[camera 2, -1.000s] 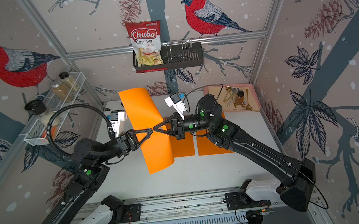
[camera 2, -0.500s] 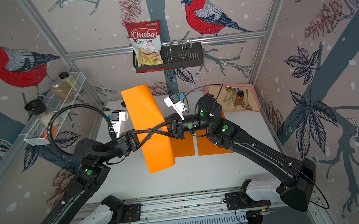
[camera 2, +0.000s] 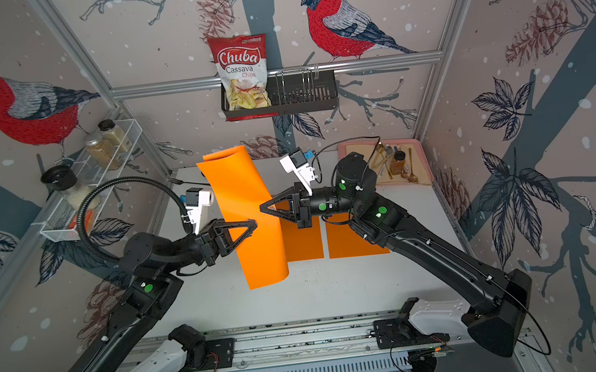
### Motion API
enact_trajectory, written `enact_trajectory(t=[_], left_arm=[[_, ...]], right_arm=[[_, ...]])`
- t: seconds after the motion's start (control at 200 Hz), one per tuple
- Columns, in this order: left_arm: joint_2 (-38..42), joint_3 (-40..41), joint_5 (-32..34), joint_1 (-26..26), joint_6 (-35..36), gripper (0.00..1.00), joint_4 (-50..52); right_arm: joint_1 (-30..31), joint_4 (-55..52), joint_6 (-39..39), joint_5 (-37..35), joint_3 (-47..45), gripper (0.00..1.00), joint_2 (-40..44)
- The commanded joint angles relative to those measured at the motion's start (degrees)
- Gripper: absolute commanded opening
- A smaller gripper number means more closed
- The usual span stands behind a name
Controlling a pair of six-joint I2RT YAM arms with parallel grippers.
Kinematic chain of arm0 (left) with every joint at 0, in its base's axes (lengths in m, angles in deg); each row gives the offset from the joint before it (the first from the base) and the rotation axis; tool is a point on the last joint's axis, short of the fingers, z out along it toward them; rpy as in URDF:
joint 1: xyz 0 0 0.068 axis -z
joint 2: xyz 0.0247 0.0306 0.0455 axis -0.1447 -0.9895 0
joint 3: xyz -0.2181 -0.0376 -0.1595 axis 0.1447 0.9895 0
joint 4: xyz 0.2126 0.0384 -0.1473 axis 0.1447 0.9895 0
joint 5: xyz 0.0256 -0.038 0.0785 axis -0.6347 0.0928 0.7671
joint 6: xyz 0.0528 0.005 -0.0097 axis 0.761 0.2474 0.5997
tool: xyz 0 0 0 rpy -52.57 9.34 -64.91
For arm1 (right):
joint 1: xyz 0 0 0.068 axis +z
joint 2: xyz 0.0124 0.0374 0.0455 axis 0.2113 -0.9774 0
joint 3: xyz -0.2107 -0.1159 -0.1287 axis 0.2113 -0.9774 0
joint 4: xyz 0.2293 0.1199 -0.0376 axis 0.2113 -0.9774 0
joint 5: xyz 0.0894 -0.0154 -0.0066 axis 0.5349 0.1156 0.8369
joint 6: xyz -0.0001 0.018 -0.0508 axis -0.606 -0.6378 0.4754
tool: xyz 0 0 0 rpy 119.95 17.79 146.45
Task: Fold the rectangular paper in half along the long edge
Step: Fold the paper.
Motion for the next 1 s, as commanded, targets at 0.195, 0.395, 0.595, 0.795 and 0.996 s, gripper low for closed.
enact_trajectory(t=[0.195,0.395,0.595,0.795,0.996], left_arm=[[-0.14,-1.4,-1.74,0.65,5.39,0.0,2.99],[0.34,-1.97,-1.29,0.9,6.62,0.0,4.82],[0.61,-2.93,-0.55,1.18,9.11,0.0,8.48],[0.85,-3.32,-0.36,1.43,9.45,0.0,9.42],[1.05,-3.57,-0.1,1.78,9.62,0.0,10.09]], right_arm=[[-0.22,1.75,-0.38,-1.09,1.78,0.02,1.03],[-0.38,1.33,-0.23,-1.62,2.32,0.01,1.19],[-1.07,0.81,-0.3,-2.5,3.01,0.16,1.65],[-2.1,3.2,-1.45,-3.37,2.61,0.1,2.35],[-3.11,6.55,-3.01,-3.03,2.13,0.0,2.58]])
